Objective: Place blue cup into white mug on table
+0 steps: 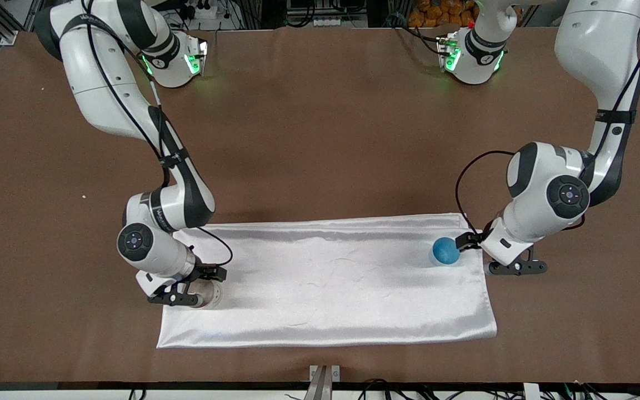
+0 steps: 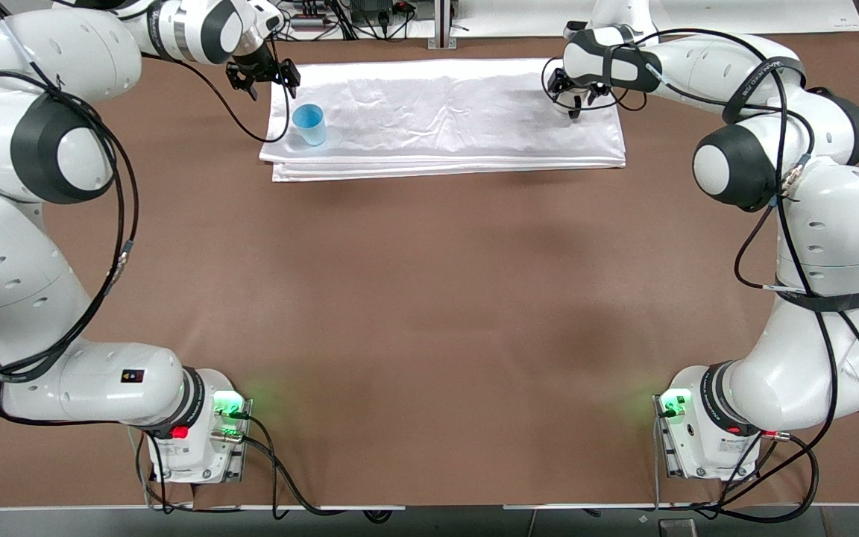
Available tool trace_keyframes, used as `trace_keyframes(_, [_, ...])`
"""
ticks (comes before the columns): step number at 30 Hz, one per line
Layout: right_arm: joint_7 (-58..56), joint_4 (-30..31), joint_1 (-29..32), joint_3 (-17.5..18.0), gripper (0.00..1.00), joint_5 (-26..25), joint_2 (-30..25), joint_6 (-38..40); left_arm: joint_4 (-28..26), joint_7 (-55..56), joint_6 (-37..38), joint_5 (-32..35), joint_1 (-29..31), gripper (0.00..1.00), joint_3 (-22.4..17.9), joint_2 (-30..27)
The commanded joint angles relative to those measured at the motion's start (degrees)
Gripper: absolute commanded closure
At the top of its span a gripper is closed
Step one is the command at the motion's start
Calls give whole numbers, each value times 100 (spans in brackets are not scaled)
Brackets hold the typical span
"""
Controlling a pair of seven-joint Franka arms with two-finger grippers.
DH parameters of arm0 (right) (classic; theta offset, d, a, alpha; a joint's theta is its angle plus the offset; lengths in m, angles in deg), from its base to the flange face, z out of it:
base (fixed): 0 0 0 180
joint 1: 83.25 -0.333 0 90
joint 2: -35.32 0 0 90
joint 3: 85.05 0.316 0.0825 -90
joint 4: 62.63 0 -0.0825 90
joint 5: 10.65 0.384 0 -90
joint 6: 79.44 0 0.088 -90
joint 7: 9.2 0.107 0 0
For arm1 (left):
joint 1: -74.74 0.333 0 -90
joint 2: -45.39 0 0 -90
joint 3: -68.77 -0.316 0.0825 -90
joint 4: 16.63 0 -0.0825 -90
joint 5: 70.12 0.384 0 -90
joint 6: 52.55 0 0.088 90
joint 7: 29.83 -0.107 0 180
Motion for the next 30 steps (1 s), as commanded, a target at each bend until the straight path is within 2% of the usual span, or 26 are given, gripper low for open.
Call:
trace_keyframes(1, [136, -287, 25, 10, 41, 53, 172, 0, 41, 173, -195, 167, -6, 0, 7, 167])
trace_keyframes(4, [127, -286, 34, 10, 59, 35, 172, 0, 23, 173, -222, 167, -6, 0, 7, 211])
trace_keyframes(9, [127, -278, 25, 10, 96, 18, 164, 0, 14, 173, -231, 167, -6, 0, 7, 237])
trace_keyframes(10, [127, -278, 25, 10, 100, 18, 164, 0, 23, 173, -231, 167, -6, 0, 7, 237])
trace_keyframes(22, [65, -278, 8, 2, 100, -61, -3, 97, 23, 173, -292, 167, -15, 0, 7, 299])
trace_keyframes(24, [48, -278, -1, 2, 100, -175, -30, 158, 23, 173, -318, 167, -15, 3, 7, 334])
trace_keyframes(30, [-110, -278, 16, -7, 100, -457, -372, 931, 14, 173, -362, 167, -24, 6, 7, 404])
